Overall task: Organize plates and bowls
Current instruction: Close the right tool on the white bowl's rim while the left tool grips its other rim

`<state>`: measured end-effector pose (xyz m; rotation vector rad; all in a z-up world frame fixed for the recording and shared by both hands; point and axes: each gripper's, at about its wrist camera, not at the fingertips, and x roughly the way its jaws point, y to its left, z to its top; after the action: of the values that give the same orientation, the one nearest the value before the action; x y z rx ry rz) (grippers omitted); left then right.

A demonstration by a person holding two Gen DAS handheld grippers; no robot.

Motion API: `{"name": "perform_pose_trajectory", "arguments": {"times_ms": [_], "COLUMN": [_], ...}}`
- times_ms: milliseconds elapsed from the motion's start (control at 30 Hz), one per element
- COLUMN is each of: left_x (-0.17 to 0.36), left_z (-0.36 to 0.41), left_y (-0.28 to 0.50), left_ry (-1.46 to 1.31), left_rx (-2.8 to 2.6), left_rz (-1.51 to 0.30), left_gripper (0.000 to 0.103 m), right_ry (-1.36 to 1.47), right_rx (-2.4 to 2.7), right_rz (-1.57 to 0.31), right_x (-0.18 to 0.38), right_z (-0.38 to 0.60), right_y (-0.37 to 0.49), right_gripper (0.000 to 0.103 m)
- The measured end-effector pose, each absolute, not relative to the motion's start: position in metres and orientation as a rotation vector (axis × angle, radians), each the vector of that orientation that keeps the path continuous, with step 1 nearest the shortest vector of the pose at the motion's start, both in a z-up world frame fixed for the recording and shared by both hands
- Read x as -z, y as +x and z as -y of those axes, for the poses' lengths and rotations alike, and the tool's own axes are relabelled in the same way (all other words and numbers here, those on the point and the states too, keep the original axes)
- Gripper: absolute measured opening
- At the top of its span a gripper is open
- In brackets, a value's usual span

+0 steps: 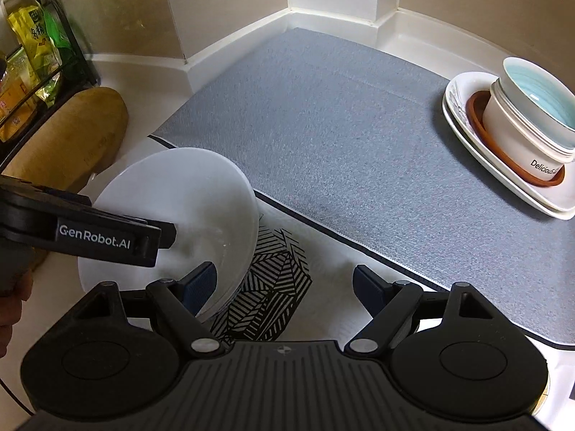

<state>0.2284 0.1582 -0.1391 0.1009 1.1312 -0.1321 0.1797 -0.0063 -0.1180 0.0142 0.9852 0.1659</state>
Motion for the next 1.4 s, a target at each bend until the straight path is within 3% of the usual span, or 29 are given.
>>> {"name": "perform_pose_trajectory", "arguments": {"times_ms": [733, 767, 800, 833, 867, 967, 1000, 1400], "left_x": [0.141, 0.14, 0.139, 0.137, 0.134, 0.127, 0.126, 0.103], "left_z": [-0.152, -0.152, -0.152, -0.153, -0.154, -0.157, -0.157, -0.13], "left_y": [0.234, 0.233, 0.233, 0.232, 0.231, 0.23, 0.23, 0.222], "left_ry": [0.117, 0.115, 0.111, 0.104, 0.093, 0.04, 0.012, 0.092], "left_rx": [0.147, 0.151, 0.157, 0.165, 0.181, 0.257, 0.29, 0.342], "left_rz": [-1.145, -1.143, -1.139, -1.136, -1.131, -1.115, -1.123, -1.07], "left_gripper": [0.103, 0.103, 0.103, 0.096, 0.09, 0.041, 0.02, 0.017], "right_ry": [0.003, 0.005, 0.01, 0.012, 0.017, 0.013, 0.004, 0.039], "right_rx": [-0.166, -0.17, -0.183, -0.199, -0.218, -0.269, -0.284, -0.242], "right_rz": [-1.0, -0.998, -0.995, -0.99, -0.984, -0.965, -0.955, -0.949], "right_x": [0.122, 0.122, 0.121, 0.119, 0.118, 0.113, 0.112, 0.098], "right_z": [0.001, 0.001, 0.001, 0.001, 0.001, -0.003, -0.005, 0.006], "right_y": [0.186, 0.185, 0.184, 0.183, 0.182, 0.179, 0.178, 0.176], "right_gripper": [0.085, 0.083, 0.072, 0.062, 0.045, 0.02, 0.018, 0.014]}}
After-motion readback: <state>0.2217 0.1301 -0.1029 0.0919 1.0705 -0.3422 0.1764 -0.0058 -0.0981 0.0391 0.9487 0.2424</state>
